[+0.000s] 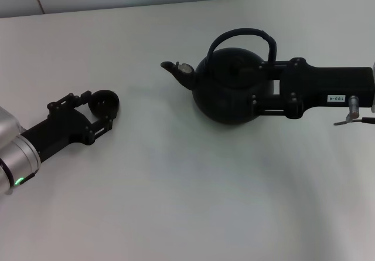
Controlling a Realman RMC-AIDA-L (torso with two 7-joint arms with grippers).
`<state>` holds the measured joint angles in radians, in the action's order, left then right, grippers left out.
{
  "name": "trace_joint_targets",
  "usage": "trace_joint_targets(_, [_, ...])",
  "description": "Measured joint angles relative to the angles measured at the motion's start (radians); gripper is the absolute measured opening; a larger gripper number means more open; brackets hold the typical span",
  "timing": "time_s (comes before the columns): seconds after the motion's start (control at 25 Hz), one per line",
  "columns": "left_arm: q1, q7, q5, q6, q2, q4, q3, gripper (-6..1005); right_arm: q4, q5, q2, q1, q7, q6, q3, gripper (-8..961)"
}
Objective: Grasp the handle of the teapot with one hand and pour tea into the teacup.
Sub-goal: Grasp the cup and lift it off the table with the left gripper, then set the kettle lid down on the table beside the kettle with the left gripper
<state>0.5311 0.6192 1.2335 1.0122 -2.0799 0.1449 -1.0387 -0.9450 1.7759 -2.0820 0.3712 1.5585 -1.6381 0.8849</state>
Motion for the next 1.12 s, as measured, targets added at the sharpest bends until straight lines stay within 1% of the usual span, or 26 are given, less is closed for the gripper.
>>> trace_joint_targets(0.4, [0.006,0.013,0.004,0.037,0.000,-0.001,-0.003,661,0.000,0.001,0.002,-0.001,-0.011,0.002,0.000,634])
trace_joint_targets(0.6, [0.012,0.029,0.005,0.088,0.000,0.001,-0.016,662,0.000,0.001,0.002,-0.004,-0.011,0.003,0.000,634])
trace_joint_targets(0.76, [0.025,0.038,0.005,0.099,0.000,0.000,-0.052,662,0.000,0.001,0.002,-0.004,-0.012,-0.001,0.000,634])
trace_joint_targets(0.96, [0.034,0.039,0.001,0.134,0.000,0.002,-0.121,661,0.000,0.001,0.002,-0.004,-0.017,-0.004,0.000,634])
trace_joint_targets(1.12, [0.043,0.040,0.002,0.155,0.000,0.000,-0.145,661,0.002,0.001,0.001,-0.004,-0.021,-0.005,0.000,634])
